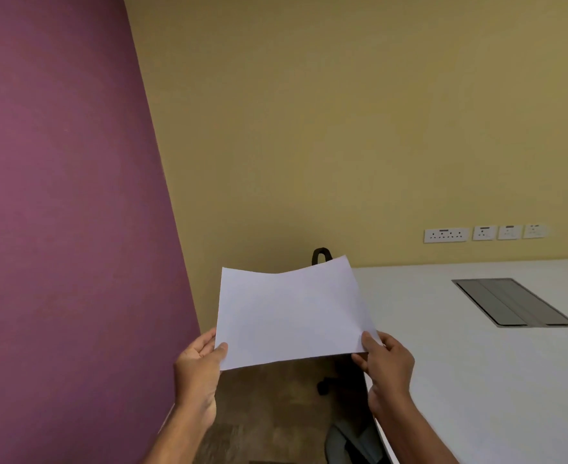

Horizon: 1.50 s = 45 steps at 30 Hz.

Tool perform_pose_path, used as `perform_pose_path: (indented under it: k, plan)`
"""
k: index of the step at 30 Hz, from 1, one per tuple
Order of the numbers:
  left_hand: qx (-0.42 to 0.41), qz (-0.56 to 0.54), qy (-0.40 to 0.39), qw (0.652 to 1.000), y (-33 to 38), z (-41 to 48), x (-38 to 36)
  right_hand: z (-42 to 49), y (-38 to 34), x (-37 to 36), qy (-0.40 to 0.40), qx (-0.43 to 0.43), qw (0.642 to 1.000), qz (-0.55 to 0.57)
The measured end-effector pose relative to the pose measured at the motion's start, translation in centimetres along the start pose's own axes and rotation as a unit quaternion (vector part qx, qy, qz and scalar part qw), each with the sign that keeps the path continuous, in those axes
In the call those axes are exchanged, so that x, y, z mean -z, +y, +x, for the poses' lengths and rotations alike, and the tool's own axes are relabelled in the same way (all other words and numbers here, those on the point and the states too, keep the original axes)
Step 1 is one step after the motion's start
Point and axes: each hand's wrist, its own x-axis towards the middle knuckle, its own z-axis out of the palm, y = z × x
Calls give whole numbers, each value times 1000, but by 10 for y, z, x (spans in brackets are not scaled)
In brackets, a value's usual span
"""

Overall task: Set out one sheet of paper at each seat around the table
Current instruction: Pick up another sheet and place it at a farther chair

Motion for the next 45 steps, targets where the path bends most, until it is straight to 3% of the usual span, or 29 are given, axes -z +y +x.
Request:
perform_pose_path:
  k: [10, 18, 25, 45]
  plan:
    - [36, -1, -98, 995, 2, 114, -27, 54, 0, -65, 105, 21, 994, 32]
    - [48, 15, -149, 988, -22, 198, -112, 155, 21, -92, 191, 62, 978, 56]
    - [67, 55, -169, 982, -41, 275, -195, 251, 40, -116, 248, 45, 965, 78]
    - [143, 81, -271, 948, -102, 397, -379, 409, 45, -118, 387, 44, 912, 132]
